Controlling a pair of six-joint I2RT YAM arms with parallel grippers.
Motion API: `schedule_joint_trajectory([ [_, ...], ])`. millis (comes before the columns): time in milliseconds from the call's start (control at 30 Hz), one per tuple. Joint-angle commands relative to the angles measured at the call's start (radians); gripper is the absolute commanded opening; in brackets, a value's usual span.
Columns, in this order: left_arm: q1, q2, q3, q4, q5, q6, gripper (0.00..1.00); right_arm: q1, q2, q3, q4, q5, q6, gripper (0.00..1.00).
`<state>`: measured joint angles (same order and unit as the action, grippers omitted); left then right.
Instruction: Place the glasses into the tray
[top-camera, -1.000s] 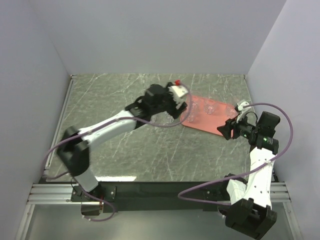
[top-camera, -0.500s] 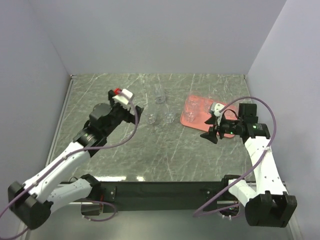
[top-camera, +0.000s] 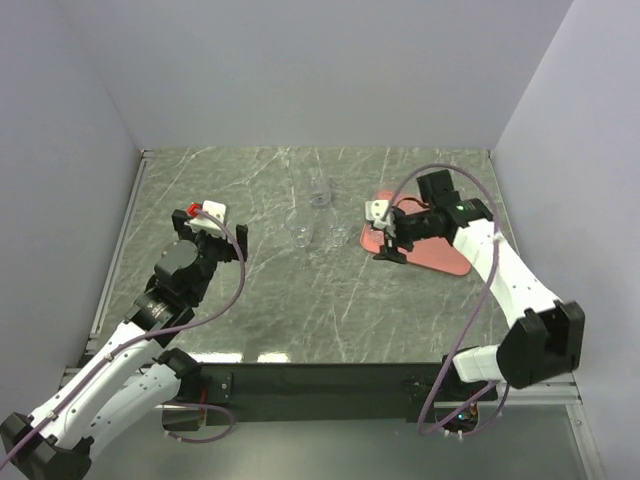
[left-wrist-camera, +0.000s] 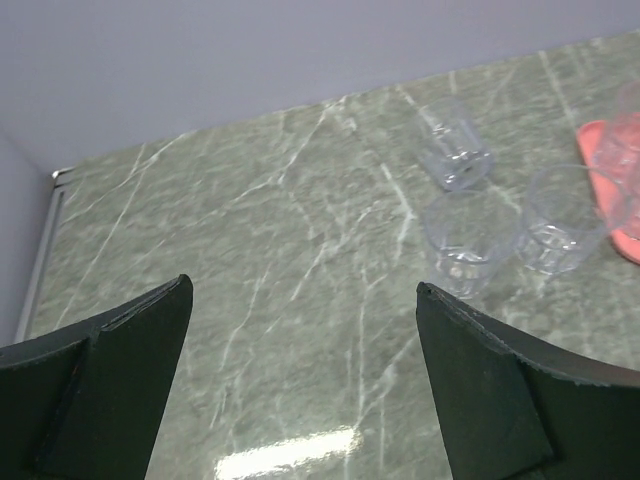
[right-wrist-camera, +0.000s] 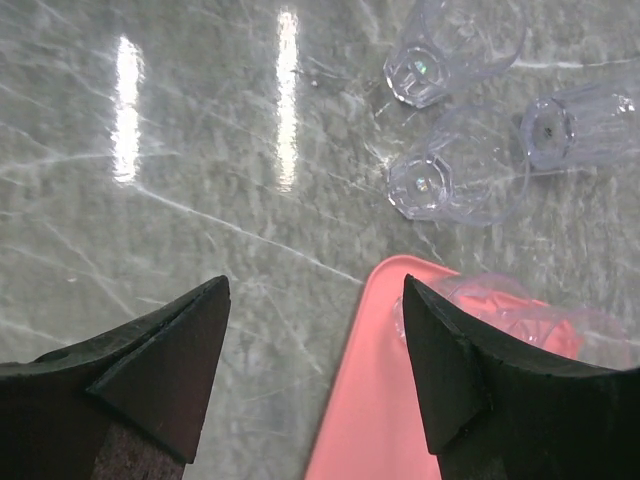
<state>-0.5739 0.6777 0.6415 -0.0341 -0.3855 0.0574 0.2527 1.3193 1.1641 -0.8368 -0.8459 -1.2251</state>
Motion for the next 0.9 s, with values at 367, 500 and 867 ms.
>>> schedule_joint_trajectory([
  [367,0.115,0.046,0.037,0.0,-0.029,-0.116,0.99,0.221,0.342,0.239,0.102,0.284,0.058,0.68],
  [500,0.124,0.039,0.032,0.005,-0.024,-0.116,0.99,0.241,0.409,0.282,0.119,0.338,0.07,0.66],
  [867,0.141,0.043,0.029,0.011,-0.007,-0.116,0.99,0.255,0.566,0.411,0.093,0.392,0.093,0.6],
])
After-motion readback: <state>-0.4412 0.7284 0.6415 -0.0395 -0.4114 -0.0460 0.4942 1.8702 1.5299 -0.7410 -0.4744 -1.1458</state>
